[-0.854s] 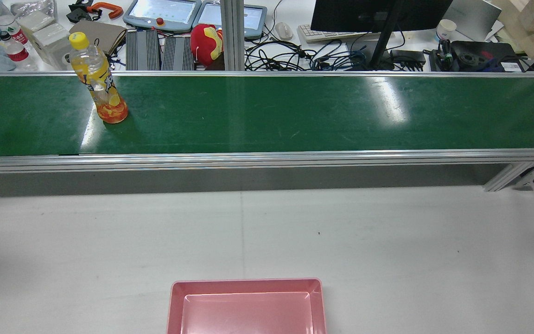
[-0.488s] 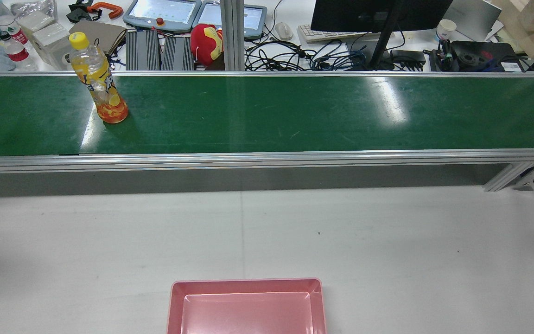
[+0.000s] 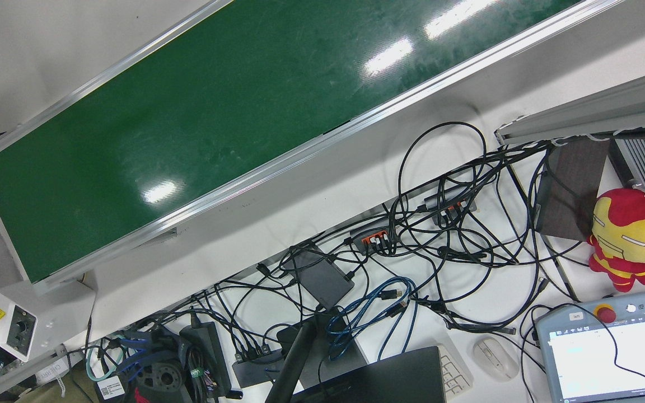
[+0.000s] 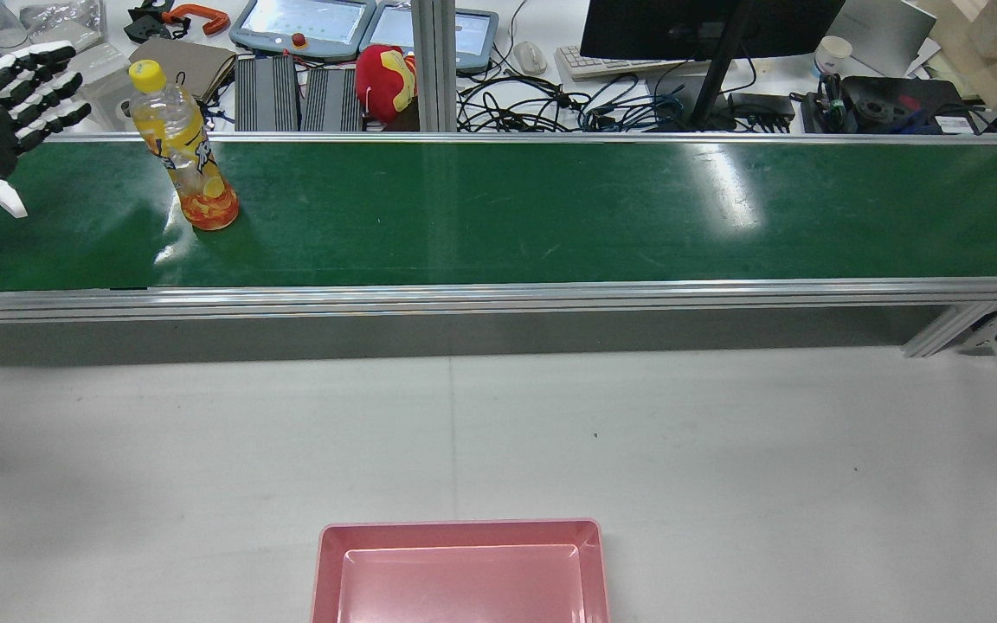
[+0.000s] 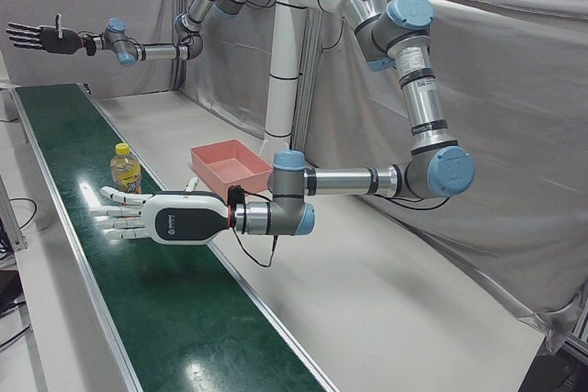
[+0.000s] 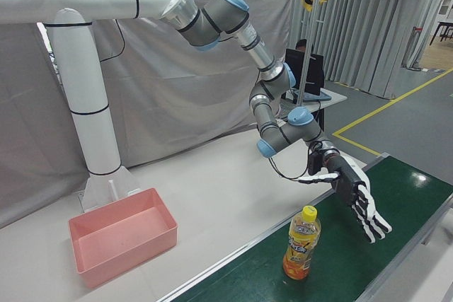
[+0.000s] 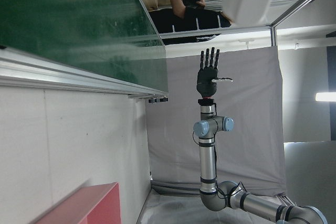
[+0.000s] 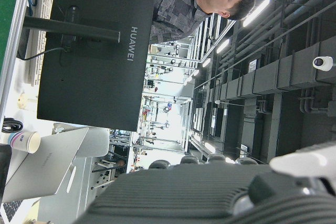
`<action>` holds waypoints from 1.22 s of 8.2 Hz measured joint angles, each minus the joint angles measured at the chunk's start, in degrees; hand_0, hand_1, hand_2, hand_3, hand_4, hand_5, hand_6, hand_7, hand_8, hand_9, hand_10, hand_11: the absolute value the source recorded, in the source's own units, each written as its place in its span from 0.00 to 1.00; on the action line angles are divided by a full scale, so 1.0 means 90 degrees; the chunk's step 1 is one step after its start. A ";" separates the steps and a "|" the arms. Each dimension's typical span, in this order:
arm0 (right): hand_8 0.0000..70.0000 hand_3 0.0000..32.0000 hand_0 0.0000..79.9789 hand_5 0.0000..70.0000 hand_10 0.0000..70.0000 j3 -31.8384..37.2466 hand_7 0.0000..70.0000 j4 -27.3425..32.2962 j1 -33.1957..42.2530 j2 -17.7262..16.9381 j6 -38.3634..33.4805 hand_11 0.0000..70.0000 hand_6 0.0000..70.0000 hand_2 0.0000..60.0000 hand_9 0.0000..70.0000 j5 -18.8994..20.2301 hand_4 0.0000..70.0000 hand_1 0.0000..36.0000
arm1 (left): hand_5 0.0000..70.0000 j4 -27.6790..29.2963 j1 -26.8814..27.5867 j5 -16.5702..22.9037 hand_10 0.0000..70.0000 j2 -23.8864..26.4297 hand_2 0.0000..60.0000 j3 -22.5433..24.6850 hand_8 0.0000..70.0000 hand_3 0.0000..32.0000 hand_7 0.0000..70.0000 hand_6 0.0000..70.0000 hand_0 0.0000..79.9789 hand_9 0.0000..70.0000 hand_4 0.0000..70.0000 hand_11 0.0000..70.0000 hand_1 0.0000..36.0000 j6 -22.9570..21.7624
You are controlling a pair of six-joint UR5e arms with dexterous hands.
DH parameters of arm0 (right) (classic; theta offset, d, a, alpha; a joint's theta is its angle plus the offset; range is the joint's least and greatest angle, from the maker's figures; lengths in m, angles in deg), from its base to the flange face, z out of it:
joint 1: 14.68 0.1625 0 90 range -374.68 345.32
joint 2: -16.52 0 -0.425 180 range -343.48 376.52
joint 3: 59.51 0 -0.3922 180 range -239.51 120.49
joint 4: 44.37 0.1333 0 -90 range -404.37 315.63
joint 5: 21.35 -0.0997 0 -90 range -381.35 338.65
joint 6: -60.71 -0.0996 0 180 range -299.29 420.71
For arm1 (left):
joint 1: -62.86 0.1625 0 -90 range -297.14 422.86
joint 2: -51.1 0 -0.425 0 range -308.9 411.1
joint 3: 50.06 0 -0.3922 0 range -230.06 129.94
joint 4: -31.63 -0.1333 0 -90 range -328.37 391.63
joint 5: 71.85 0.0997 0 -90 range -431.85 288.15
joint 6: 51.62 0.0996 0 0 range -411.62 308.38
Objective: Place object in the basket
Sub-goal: 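Reach the open left hand toward the juice bottle on the conveyor, then close the left hand fingers around the juice bottle and lift it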
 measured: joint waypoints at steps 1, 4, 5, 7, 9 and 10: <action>0.00 0.00 0.00 0.00 0.00 0.0000 0.00 0.0000 -0.0001 0.0000 0.0000 0.00 0.00 0.00 0.00 0.0000 0.00 0.00 | 0.29 -0.0130 0.0171 -0.0013 0.05 0.0180 0.00 -0.0018 0.06 0.08 0.00 0.00 1.00 0.07 0.07 0.11 0.20 0.0053; 0.00 0.00 0.00 0.00 0.00 0.0000 0.00 0.0000 -0.0003 0.0000 0.0000 0.00 0.00 0.00 0.00 -0.0005 0.00 0.00 | 0.30 -0.0413 0.0614 -0.0049 0.04 0.0643 0.00 -0.0138 0.05 0.07 0.00 0.00 1.00 0.06 0.06 0.09 0.19 0.0249; 0.00 0.00 0.00 0.00 0.00 0.0000 0.00 0.0000 -0.0003 0.0000 0.0000 0.00 0.00 0.00 0.00 -0.0007 0.00 0.00 | 0.29 -0.0443 0.0678 -0.0053 0.04 0.0875 0.00 -0.0325 0.05 0.09 0.00 0.00 1.00 0.07 0.06 0.09 0.19 0.0264; 0.00 0.00 0.00 0.00 0.00 0.0000 0.00 0.0000 0.0000 0.0000 0.0000 0.00 0.00 0.00 0.00 -0.0006 0.00 0.00 | 0.34 -0.0460 0.0726 -0.0055 0.05 0.1317 0.00 -0.0707 0.08 0.03 0.00 0.00 1.00 0.09 0.08 0.11 0.19 0.0268; 0.00 0.00 0.00 0.00 0.00 -0.0006 0.00 0.0000 -0.0002 0.0000 0.0000 0.00 0.00 0.00 0.00 -0.0007 0.00 0.00 | 0.77 -0.0463 0.0735 -0.0055 0.17 0.1435 0.29 -0.0795 0.20 0.00 0.03 0.01 0.80 0.27 0.13 0.28 0.53 0.0250; 0.00 0.00 0.00 0.00 0.00 -0.0008 0.00 0.0000 -0.0002 0.0000 0.0000 0.00 0.00 0.00 0.00 -0.0005 0.00 0.00 | 1.00 -0.0479 0.0734 -0.0048 0.52 0.1430 1.00 -0.0793 0.38 0.00 0.25 0.19 0.60 0.52 0.68 0.76 1.00 0.0230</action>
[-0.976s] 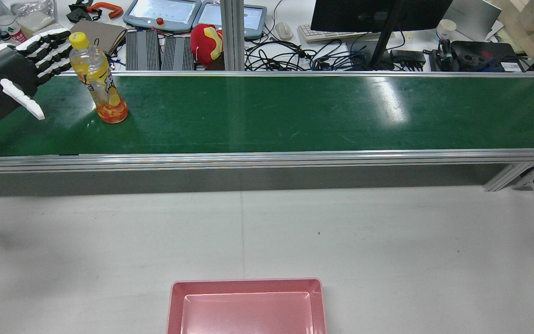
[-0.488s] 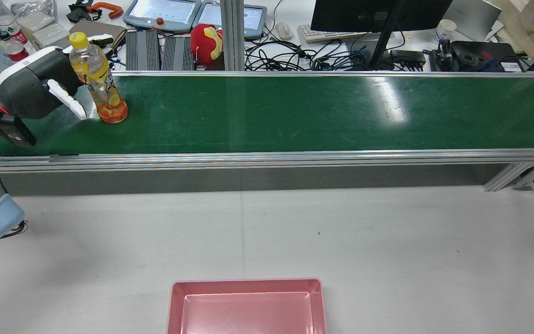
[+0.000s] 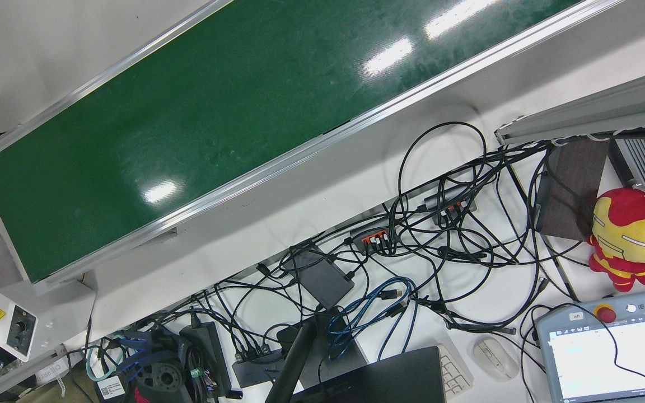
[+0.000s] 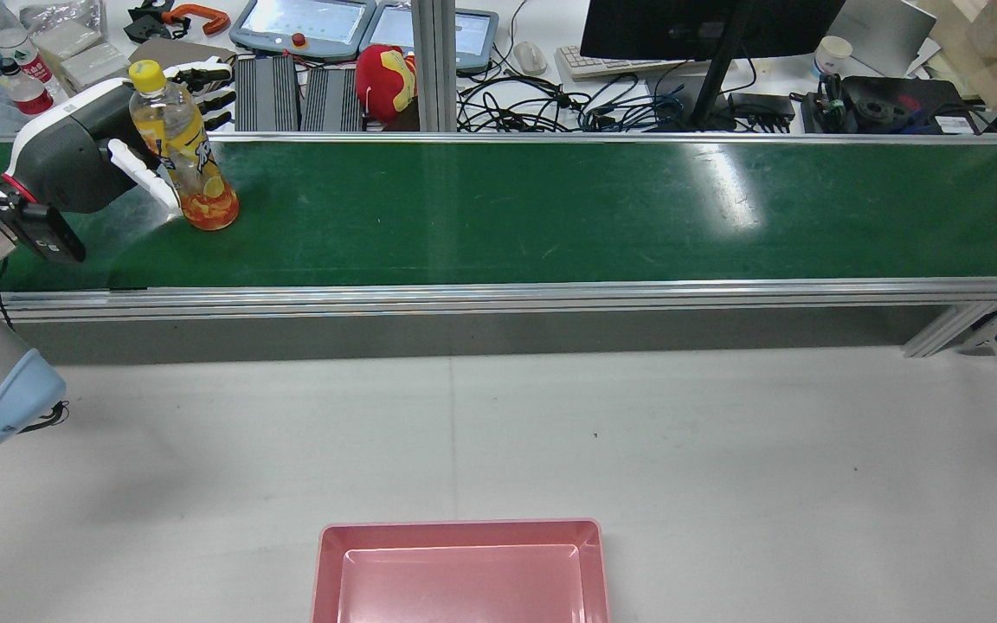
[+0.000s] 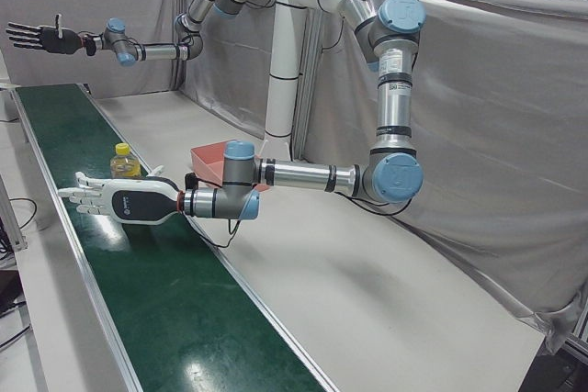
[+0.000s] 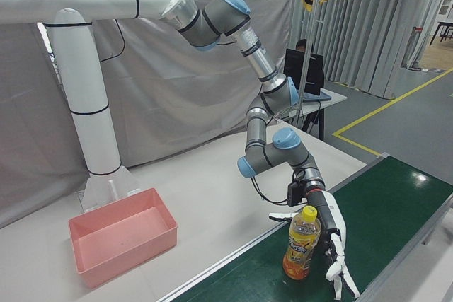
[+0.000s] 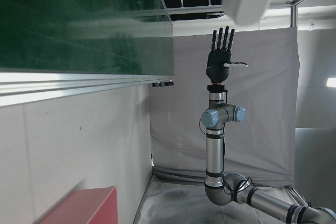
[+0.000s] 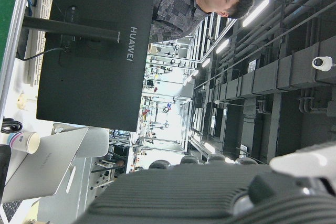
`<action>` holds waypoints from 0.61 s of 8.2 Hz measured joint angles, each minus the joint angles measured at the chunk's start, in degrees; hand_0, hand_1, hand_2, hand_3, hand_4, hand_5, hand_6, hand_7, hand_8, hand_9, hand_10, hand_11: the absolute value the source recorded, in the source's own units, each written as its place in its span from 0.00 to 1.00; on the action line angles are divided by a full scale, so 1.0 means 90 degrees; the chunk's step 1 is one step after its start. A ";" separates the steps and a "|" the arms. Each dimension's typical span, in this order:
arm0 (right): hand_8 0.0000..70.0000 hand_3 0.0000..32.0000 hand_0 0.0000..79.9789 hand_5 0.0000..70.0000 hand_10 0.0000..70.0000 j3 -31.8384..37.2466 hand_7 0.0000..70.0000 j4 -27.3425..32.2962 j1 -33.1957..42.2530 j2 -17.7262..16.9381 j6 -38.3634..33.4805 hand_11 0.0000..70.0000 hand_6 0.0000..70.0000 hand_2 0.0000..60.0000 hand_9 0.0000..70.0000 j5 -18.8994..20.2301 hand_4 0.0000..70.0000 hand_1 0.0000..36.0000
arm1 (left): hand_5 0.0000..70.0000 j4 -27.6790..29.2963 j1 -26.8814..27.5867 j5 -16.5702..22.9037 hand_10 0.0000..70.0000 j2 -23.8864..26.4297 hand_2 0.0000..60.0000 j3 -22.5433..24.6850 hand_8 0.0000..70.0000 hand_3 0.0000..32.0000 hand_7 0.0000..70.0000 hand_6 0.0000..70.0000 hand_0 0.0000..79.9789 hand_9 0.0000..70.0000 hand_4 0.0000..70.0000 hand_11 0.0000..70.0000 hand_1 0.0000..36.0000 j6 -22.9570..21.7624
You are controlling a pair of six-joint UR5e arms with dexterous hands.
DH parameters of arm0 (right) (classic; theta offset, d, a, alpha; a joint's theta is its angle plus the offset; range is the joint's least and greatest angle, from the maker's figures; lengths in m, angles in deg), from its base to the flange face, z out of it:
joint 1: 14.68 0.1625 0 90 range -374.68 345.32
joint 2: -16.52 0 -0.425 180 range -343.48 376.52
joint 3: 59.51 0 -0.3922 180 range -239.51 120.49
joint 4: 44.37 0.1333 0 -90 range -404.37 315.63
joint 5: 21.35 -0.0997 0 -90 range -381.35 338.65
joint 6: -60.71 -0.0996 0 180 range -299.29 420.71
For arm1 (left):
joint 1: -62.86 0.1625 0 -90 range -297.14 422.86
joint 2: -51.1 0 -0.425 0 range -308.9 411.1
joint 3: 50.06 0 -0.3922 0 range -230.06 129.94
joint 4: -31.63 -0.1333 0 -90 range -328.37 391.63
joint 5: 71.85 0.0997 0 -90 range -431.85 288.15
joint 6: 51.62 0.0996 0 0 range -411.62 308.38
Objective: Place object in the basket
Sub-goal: 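Close the left hand fingers around the juice bottle and lift it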
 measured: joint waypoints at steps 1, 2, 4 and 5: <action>0.00 0.00 0.00 0.00 0.00 -0.0001 0.00 0.0000 0.0000 0.0000 0.0000 0.00 0.00 0.00 0.00 0.0003 0.00 0.00 | 1.00 -0.0091 0.0006 0.0007 0.97 0.0001 1.00 0.0000 0.99 0.00 0.85 0.95 0.71 1.00 1.00 1.00 1.00 -0.0007; 0.00 0.00 0.00 0.00 0.00 -0.0001 0.00 0.0000 0.0002 0.0000 0.0000 0.00 0.00 0.00 0.00 0.0002 0.00 0.00 | 1.00 -0.0170 0.0011 0.0010 1.00 -0.0012 1.00 0.0000 1.00 0.00 1.00 1.00 0.90 1.00 1.00 1.00 1.00 -0.0019; 0.00 0.00 0.00 0.00 0.00 -0.0002 0.00 0.0000 0.0008 0.0000 0.0000 0.00 0.00 0.00 0.00 0.0004 0.00 0.00 | 1.00 -0.0220 0.0014 0.0006 1.00 -0.0080 1.00 0.0032 1.00 0.00 1.00 1.00 1.00 1.00 1.00 1.00 1.00 -0.0037; 0.00 0.00 0.00 0.00 0.00 -0.0006 0.00 0.0000 0.0006 0.0000 0.0000 0.00 0.00 0.00 0.00 0.0005 0.00 0.00 | 1.00 -0.0227 0.0015 0.0004 1.00 -0.0097 1.00 0.0055 1.00 0.00 1.00 1.00 1.00 1.00 1.00 1.00 1.00 -0.0041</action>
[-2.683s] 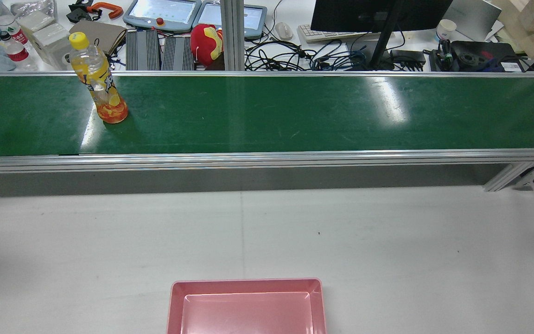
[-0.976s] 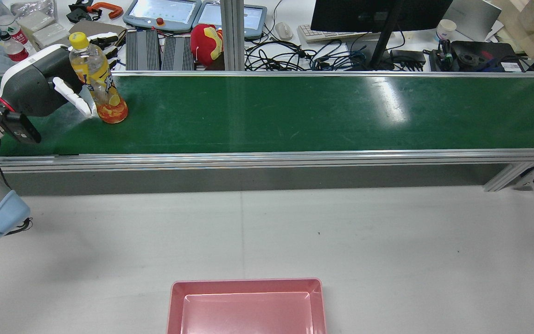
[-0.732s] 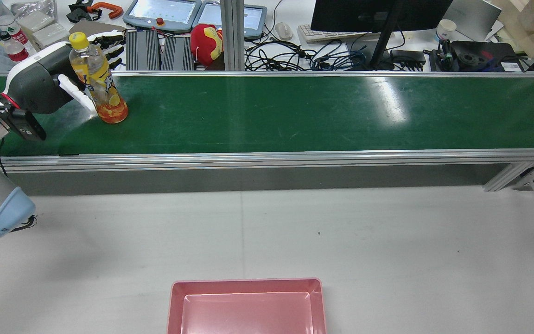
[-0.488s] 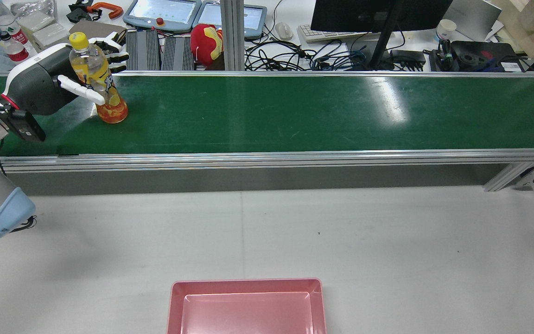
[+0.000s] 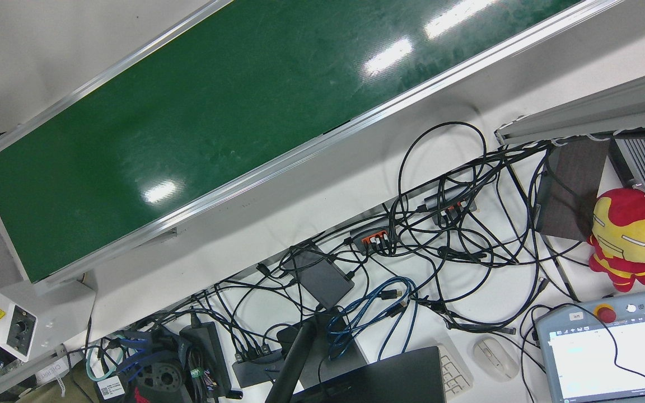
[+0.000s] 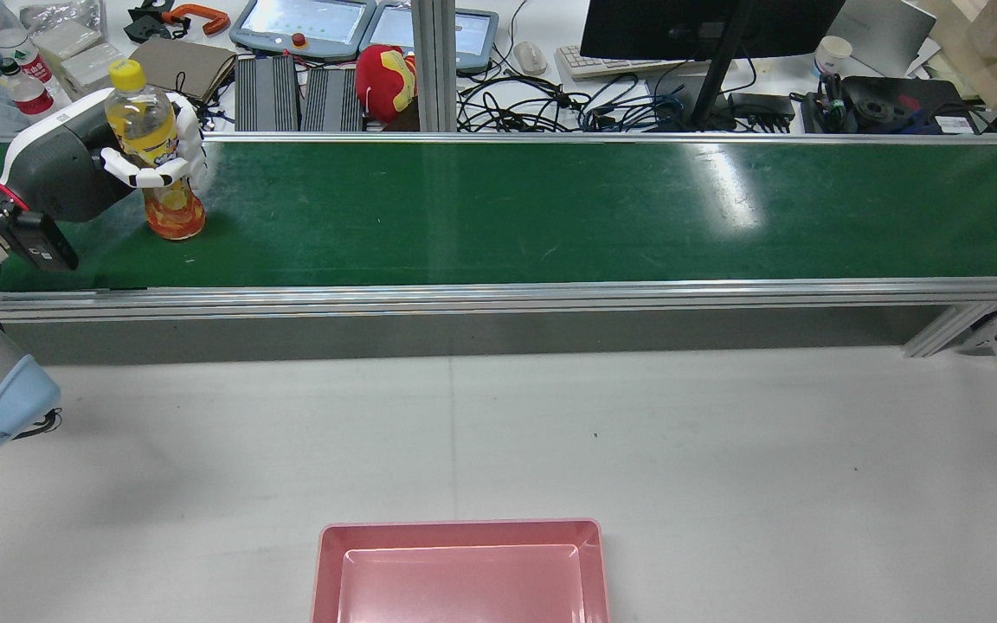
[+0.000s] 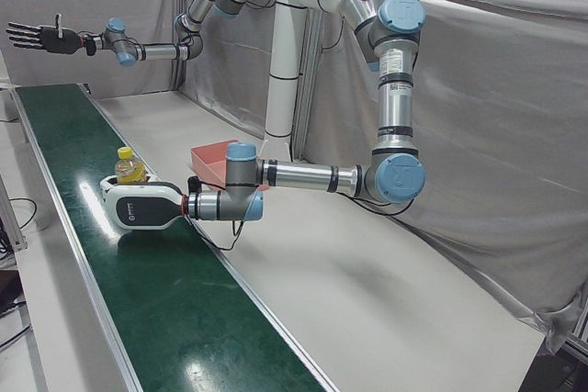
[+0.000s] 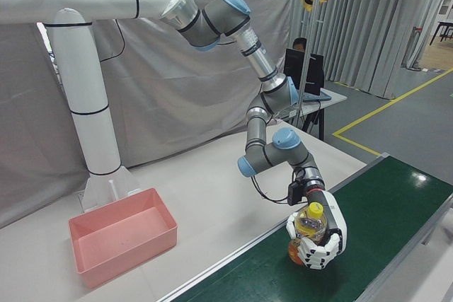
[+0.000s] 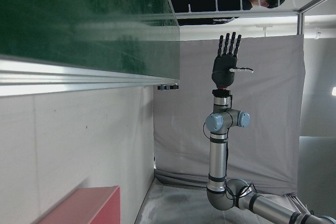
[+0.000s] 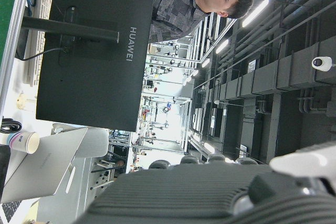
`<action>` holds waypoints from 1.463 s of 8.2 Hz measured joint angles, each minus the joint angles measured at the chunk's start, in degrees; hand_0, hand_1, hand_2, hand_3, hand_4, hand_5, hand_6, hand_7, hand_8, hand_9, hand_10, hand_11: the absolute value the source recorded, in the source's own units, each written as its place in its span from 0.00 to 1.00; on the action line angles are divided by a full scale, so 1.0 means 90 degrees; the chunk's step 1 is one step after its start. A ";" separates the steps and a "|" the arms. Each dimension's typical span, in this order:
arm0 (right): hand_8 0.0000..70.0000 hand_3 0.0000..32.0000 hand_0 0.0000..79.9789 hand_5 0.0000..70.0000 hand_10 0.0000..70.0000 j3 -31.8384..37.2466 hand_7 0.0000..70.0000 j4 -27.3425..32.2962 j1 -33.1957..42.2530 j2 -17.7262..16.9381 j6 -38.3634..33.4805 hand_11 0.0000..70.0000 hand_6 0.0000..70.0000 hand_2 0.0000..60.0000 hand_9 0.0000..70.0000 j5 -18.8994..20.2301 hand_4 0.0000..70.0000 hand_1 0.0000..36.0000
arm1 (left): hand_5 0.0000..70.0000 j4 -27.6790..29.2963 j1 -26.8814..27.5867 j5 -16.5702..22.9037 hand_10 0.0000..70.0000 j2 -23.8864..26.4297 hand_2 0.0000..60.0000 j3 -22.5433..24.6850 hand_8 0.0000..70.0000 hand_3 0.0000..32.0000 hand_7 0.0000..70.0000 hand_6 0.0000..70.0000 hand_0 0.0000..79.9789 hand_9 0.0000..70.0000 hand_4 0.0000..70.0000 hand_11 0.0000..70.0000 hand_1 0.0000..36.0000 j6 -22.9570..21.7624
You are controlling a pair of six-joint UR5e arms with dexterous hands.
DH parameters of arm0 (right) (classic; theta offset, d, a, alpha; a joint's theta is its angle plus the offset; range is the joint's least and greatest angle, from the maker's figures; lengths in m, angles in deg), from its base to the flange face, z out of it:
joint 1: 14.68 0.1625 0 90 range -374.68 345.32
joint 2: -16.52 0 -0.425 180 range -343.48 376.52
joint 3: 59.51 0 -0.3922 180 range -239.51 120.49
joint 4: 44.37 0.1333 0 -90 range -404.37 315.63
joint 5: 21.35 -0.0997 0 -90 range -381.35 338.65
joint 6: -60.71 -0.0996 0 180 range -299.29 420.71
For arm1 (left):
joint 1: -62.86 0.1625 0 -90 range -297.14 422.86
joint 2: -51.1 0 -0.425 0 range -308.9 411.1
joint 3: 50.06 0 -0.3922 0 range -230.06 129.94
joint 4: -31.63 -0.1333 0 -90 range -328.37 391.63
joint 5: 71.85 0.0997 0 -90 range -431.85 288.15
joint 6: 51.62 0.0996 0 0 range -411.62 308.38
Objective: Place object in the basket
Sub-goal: 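Close the left hand fingers around the juice bottle and lift it, then carry the bottle toward the robot and lower it over the pink tray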
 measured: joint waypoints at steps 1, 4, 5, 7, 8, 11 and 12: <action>0.00 0.00 0.00 0.00 0.00 -0.0003 0.00 0.0000 0.0000 0.0000 -0.0004 0.00 0.00 0.00 0.00 0.0000 0.00 0.00 | 1.00 -0.0002 0.0001 -0.0001 1.00 -0.0004 1.00 0.0087 1.00 0.00 1.00 1.00 1.00 1.00 1.00 1.00 1.00 -0.0007; 0.00 0.00 0.00 0.00 0.00 -0.0013 0.00 0.0000 0.0003 0.0000 -0.0001 0.00 0.00 0.00 0.00 0.0000 0.00 0.00 | 1.00 -0.0579 0.0475 -0.0003 0.95 0.0013 1.00 0.1135 1.00 0.00 1.00 1.00 1.00 1.00 1.00 1.00 1.00 -0.0047; 0.00 0.00 0.00 0.00 0.00 -0.0015 0.00 0.0000 0.0003 0.0000 0.0000 0.00 0.00 0.00 0.00 0.0001 0.00 0.00 | 1.00 -0.0871 0.0832 0.0002 0.95 0.0061 1.00 0.1505 1.00 0.00 1.00 1.00 1.00 1.00 1.00 1.00 1.00 -0.0024; 0.00 0.00 0.00 0.00 0.00 -0.0015 0.00 0.0000 0.0003 0.0000 0.0000 0.00 0.00 0.00 0.00 0.0001 0.00 0.00 | 1.00 -0.1233 0.1597 0.0026 0.92 0.0189 1.00 0.1980 1.00 0.00 1.00 1.00 1.00 1.00 1.00 1.00 1.00 0.0026; 0.00 0.00 0.00 0.00 0.00 -0.0015 0.00 0.0000 0.0003 0.0000 0.0000 0.00 0.00 0.00 0.00 0.0001 0.00 0.00 | 1.00 -0.1295 0.2043 0.0029 0.89 0.0216 1.00 0.2114 1.00 0.00 1.00 1.00 1.00 1.00 1.00 1.00 1.00 0.0109; 0.00 0.00 0.00 0.00 0.00 -0.0009 0.00 0.0000 0.0003 0.0000 0.0000 0.00 0.00 0.00 0.00 -0.0001 0.00 0.00 | 1.00 -0.1524 0.3474 0.0004 0.82 0.0253 1.00 0.2298 1.00 0.00 1.00 1.00 1.00 1.00 0.97 1.00 1.00 0.0712; 0.00 0.00 0.00 0.00 0.00 -0.0007 0.00 0.0000 0.0003 0.0000 0.0000 0.00 0.00 0.00 0.00 0.0000 0.00 0.00 | 1.00 -0.1585 0.3772 0.0001 0.78 0.0242 1.00 0.2310 1.00 0.00 1.00 1.00 1.00 1.00 0.95 1.00 1.00 0.0827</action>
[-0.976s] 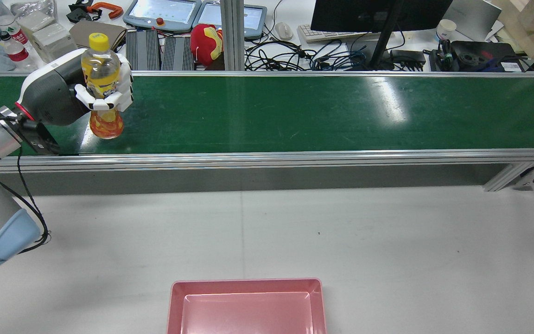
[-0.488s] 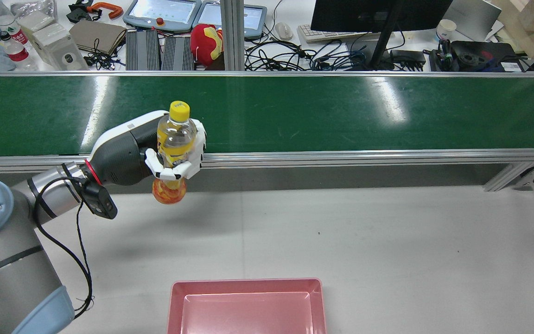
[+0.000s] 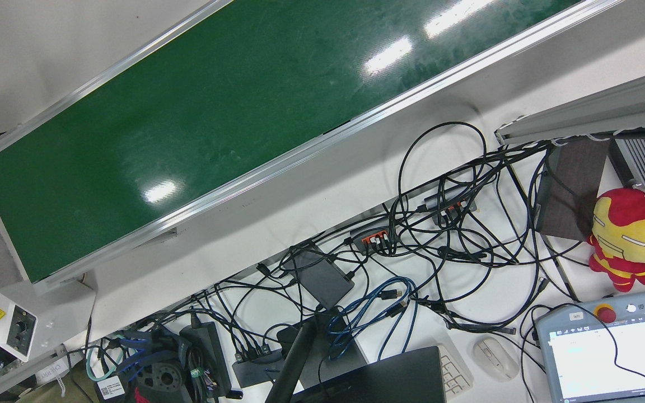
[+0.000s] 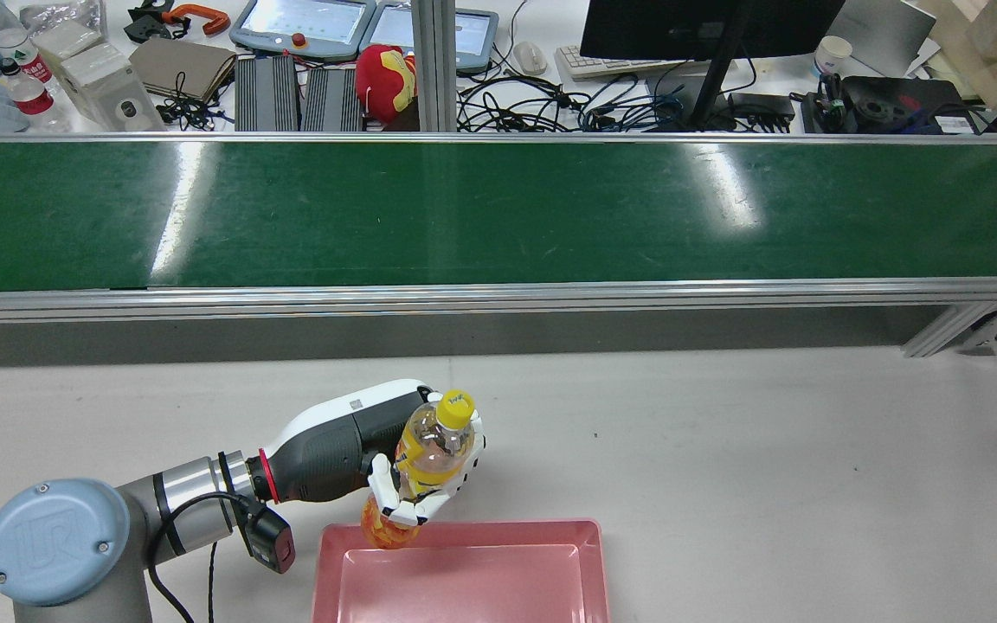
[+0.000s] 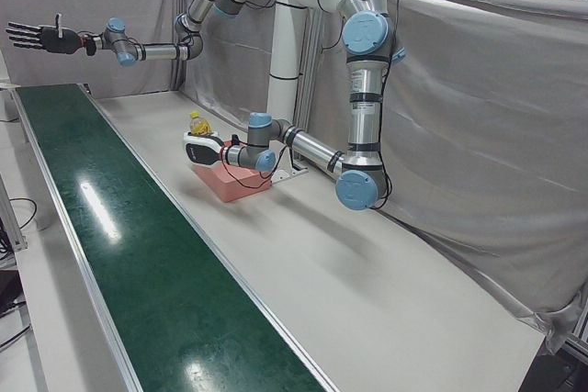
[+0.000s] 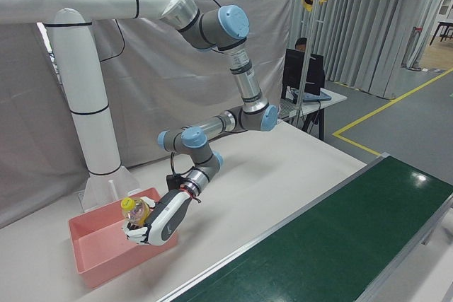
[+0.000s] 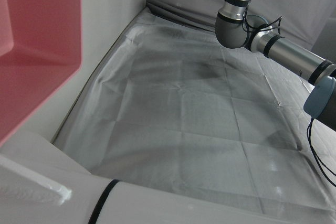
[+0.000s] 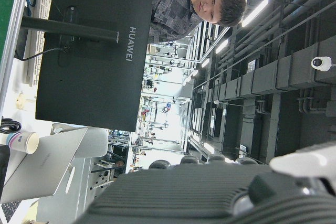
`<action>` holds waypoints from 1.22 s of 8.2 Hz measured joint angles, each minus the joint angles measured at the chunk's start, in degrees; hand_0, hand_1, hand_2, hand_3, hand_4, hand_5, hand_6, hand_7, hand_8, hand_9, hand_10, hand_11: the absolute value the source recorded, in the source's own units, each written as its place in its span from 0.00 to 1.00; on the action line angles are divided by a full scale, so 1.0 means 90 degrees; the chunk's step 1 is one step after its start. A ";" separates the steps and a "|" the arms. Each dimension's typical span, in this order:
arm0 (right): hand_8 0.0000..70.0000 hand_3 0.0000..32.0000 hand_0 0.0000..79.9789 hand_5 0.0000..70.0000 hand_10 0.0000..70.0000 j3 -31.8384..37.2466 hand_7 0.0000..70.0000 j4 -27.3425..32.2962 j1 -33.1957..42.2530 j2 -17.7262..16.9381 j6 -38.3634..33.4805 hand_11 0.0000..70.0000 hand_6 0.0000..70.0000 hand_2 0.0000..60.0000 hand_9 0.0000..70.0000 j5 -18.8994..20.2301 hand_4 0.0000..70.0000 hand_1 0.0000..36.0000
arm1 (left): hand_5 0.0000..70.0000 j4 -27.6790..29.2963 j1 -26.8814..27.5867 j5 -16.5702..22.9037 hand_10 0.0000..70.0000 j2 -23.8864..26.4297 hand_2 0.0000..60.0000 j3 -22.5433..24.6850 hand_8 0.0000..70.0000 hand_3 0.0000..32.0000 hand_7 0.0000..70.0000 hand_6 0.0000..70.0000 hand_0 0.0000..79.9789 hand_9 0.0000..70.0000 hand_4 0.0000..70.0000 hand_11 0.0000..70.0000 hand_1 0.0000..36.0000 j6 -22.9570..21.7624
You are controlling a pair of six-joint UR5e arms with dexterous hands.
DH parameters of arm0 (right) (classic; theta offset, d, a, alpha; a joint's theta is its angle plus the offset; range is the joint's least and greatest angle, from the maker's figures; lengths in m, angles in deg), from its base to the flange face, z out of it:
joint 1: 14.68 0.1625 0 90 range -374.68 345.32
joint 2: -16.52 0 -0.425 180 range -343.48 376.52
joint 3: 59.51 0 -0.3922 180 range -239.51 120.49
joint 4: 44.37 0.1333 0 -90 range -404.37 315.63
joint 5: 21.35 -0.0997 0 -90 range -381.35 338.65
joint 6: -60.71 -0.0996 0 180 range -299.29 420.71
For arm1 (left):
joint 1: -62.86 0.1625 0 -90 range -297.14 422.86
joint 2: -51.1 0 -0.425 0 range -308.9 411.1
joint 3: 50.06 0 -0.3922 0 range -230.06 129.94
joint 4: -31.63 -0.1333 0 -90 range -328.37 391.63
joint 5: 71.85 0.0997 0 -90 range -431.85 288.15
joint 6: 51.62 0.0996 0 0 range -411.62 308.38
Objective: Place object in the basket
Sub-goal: 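Carry the bottle toward the robot and lower it over the pink tray, then open the left hand fingers to release the bottle into the tray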
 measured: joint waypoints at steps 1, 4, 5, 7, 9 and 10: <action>0.00 0.00 0.00 0.00 0.00 0.0000 0.00 0.0000 0.0000 0.0000 0.0000 0.00 0.00 0.00 0.00 0.0000 0.00 0.00 | 1.00 -0.0046 0.0163 0.0003 0.65 -0.0011 1.00 0.0008 0.99 0.00 0.88 0.81 0.92 1.00 0.85 0.95 1.00 0.0099; 0.00 0.00 0.00 0.00 0.00 0.0001 0.00 0.0000 -0.0003 0.0000 0.0000 0.00 0.00 0.00 0.00 -0.0003 0.00 0.00 | 0.76 -0.0086 0.0481 0.0032 0.35 -0.0162 1.00 0.0109 0.32 0.01 0.13 0.04 0.62 0.43 0.11 0.55 1.00 0.0225; 0.00 0.00 0.00 0.00 0.00 0.0005 0.00 0.0000 -0.0003 0.0000 0.0000 0.00 0.00 0.00 0.00 -0.0002 0.00 0.00 | 0.48 -0.0058 0.0533 0.0032 0.19 -0.0296 0.07 0.0186 0.22 0.06 0.05 0.01 0.93 0.28 0.12 0.31 0.36 0.0230; 0.00 0.00 0.00 0.00 0.00 0.0009 0.00 0.0000 -0.0004 0.0000 0.0000 0.00 0.00 0.00 0.00 -0.0007 0.00 0.00 | 0.21 0.0032 0.0572 0.0039 0.09 -0.0551 0.00 0.0327 0.08 0.31 0.00 0.00 0.97 0.08 0.05 0.16 0.06 0.0226; 0.00 0.00 0.00 0.00 0.00 0.0004 0.00 0.0000 -0.0002 0.0000 0.0000 0.00 0.00 0.00 0.00 -0.0002 0.00 0.00 | 0.17 0.0074 0.0574 0.0039 0.08 -0.0639 0.00 0.0387 0.07 0.32 0.00 0.00 0.91 0.07 0.06 0.15 0.05 0.0231; 0.00 0.00 0.00 0.00 0.00 0.0003 0.00 0.0000 -0.0001 0.0000 -0.0003 0.00 0.00 0.00 0.00 0.0000 0.00 0.00 | 0.17 0.0082 0.0573 0.0038 0.08 -0.0651 0.00 0.0399 0.06 0.32 0.00 0.00 0.83 0.06 0.06 0.15 0.02 0.0229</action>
